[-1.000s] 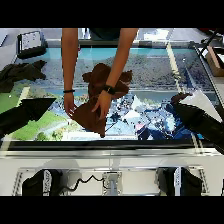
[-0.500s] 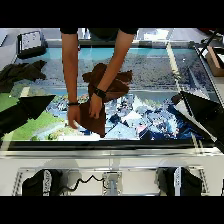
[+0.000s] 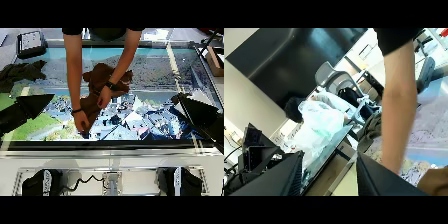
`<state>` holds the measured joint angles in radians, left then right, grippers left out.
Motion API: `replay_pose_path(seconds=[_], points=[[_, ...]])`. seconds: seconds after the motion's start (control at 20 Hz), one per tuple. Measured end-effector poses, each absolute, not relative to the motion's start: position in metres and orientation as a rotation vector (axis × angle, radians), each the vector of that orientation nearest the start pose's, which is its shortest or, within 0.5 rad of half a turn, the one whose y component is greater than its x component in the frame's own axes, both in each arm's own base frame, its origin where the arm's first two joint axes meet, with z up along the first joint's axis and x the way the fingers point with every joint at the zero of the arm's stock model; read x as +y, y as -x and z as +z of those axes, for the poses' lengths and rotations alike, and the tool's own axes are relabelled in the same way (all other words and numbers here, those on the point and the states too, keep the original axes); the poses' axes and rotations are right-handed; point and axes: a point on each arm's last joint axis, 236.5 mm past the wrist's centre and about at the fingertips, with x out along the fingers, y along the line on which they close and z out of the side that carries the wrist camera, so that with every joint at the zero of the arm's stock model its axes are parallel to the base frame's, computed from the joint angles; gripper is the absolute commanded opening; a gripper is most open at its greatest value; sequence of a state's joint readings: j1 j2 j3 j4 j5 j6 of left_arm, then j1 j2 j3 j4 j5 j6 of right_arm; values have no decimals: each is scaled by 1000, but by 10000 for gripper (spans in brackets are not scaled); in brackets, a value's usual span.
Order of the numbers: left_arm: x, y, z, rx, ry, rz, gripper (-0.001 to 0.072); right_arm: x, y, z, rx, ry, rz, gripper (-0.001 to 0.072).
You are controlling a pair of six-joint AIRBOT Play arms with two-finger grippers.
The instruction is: Fold the shirts.
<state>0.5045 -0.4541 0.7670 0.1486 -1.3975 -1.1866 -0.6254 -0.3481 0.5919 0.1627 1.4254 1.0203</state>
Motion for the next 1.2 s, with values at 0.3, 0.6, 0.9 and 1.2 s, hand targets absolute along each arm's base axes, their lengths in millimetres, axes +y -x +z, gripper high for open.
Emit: replay_pose_path(seconds=[0.3, 0.6, 0.9, 1.2], points=[[-135, -234, 267, 461, 748, -782, 695, 128, -220, 289, 196, -810, 868, 368], [-136, -233, 265, 467, 743, -784, 695, 130, -218, 286, 209, -802, 871, 368], [-136, -233, 265, 468, 742, -785, 695, 131, -217, 285, 215, -799, 875, 368], [-132, -235, 254, 497, 717, -753, 695, 131, -217, 284, 219, -797, 874, 368]])
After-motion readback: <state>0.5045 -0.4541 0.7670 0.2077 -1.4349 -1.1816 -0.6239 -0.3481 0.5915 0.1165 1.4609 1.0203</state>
